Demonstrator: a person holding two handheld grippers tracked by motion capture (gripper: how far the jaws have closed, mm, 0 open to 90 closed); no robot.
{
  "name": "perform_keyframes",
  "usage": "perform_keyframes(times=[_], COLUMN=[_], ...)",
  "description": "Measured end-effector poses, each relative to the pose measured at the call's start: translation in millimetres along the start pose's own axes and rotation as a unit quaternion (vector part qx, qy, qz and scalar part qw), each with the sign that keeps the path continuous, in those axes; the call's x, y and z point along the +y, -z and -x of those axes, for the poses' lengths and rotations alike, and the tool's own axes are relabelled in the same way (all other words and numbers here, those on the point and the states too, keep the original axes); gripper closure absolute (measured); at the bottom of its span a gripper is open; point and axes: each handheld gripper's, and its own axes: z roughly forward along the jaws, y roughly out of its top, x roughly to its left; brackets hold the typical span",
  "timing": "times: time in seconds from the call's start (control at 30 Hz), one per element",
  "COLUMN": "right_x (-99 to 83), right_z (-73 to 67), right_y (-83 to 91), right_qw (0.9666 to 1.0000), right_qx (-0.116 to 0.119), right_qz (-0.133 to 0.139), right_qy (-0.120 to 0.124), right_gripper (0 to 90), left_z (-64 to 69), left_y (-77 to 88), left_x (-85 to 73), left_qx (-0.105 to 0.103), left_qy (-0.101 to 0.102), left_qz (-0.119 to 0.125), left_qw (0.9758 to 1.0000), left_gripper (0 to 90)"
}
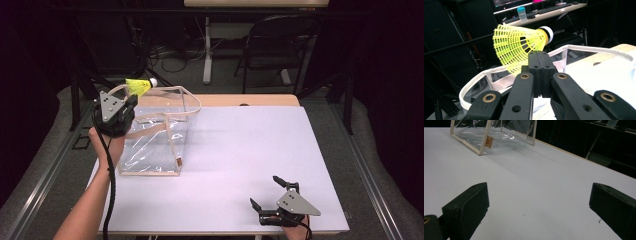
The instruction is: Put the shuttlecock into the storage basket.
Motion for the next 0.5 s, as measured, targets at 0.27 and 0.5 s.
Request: perform_keyframes(times=[0.27,0.5], right_x=[0.0,0.0], right_z=[0.0,0.1], right_y=[0.3,0.1], right_qw=[1.0,1.0], right_qx=[-0.001,-0.001], right_qz=[0.001,0.001], right_qy=[-0.001,0.0], right_gripper=[2.1,2.2], left_z=[-3.7,-8.2], left_y=[-0.4,0.1], left_x=[-3.7,-8.2], left_qx=[0.002,0.005], left_qy=[0.002,0.001], left_qz=[-0.008,-0.018], left_qw=[1.0,0.9998], left_gripper=[90.0,90.0])
